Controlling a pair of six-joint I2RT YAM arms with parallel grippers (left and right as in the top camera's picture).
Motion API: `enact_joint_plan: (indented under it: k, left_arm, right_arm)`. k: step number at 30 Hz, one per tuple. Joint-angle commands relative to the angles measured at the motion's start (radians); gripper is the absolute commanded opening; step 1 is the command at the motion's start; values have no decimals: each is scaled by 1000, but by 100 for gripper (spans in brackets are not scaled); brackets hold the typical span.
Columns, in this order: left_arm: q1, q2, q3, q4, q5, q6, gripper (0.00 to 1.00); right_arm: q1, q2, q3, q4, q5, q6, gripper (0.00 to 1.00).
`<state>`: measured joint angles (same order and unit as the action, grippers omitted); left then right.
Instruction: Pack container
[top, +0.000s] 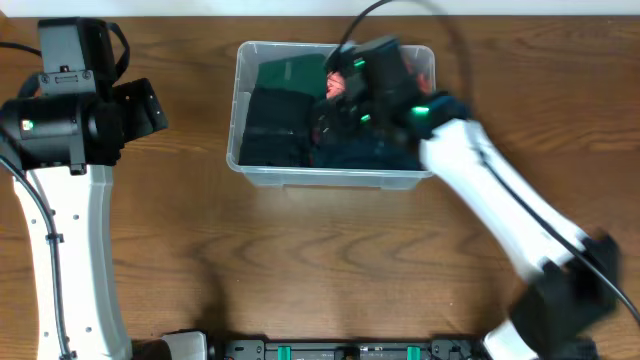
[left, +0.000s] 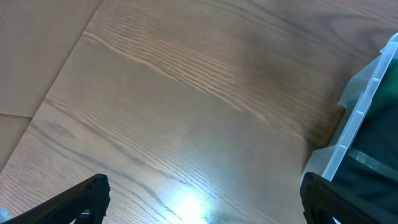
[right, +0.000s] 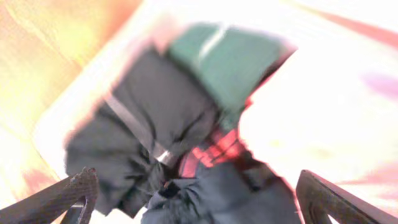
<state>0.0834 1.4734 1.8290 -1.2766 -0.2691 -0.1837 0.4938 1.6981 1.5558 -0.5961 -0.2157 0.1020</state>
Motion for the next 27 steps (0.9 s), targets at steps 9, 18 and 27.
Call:
enact_joint_plan:
  k: [9,18,27]
  left_arm:
    - [3,-2,6,36,-1,-3,98]
    - [3,-2,6,167,271,-6,98]
    - [3,-2,6,264,288,-34,98]
  right_arm:
    - [-333,-199,5,-93,89,-2,99]
    - [-552,-157,5,-173,247,24,99]
    - [-660,-145,5,-315,253,24,99]
